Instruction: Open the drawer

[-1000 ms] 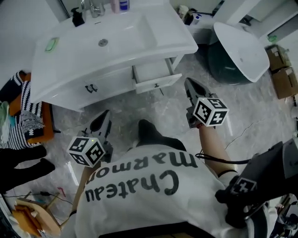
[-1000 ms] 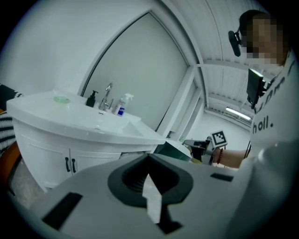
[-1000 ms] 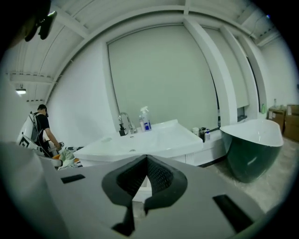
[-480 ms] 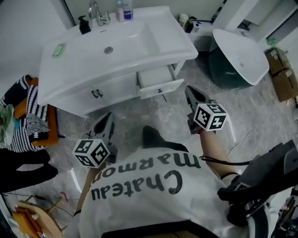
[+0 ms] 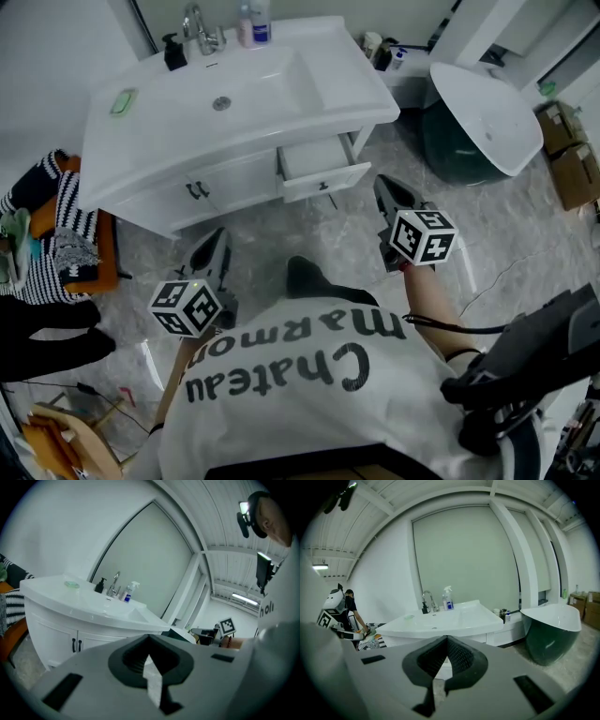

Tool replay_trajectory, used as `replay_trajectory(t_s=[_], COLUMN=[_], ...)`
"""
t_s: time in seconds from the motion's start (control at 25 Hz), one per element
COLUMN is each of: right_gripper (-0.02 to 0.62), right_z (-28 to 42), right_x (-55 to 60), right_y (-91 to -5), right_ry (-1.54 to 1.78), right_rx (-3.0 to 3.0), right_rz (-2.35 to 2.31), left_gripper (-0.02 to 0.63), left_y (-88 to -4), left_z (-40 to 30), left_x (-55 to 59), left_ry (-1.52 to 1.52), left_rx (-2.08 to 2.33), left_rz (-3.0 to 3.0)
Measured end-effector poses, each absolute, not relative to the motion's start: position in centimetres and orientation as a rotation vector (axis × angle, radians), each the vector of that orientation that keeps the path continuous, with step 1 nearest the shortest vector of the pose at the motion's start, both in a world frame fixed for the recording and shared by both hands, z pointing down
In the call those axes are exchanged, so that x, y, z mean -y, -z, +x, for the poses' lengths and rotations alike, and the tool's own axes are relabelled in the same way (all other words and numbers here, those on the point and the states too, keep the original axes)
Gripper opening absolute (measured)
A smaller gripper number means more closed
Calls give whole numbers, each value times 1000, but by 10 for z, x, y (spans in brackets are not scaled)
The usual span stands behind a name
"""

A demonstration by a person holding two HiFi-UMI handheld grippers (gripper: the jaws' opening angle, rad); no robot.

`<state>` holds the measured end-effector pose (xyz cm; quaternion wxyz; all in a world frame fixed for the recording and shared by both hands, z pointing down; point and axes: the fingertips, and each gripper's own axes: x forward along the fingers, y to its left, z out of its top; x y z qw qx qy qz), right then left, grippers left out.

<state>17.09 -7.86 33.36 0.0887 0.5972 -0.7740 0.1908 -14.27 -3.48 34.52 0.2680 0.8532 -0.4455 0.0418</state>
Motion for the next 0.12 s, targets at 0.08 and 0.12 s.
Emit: replay_trajectory(t_s=[0.08, 0.12], right_gripper=[8, 8], right_z=[169, 168], right_x=[76, 75], right_y=[-337, -339], right_ry=[-549, -538], right_rx=[2298, 2295], right_rz=[1765, 1758], left_gripper=[9, 9], left_y=[-348, -349], left_z=[-143, -144], left_x=[34, 33], left_ry=[-111, -110], left_rx=[1204, 1205], left_rz=[2302, 2302])
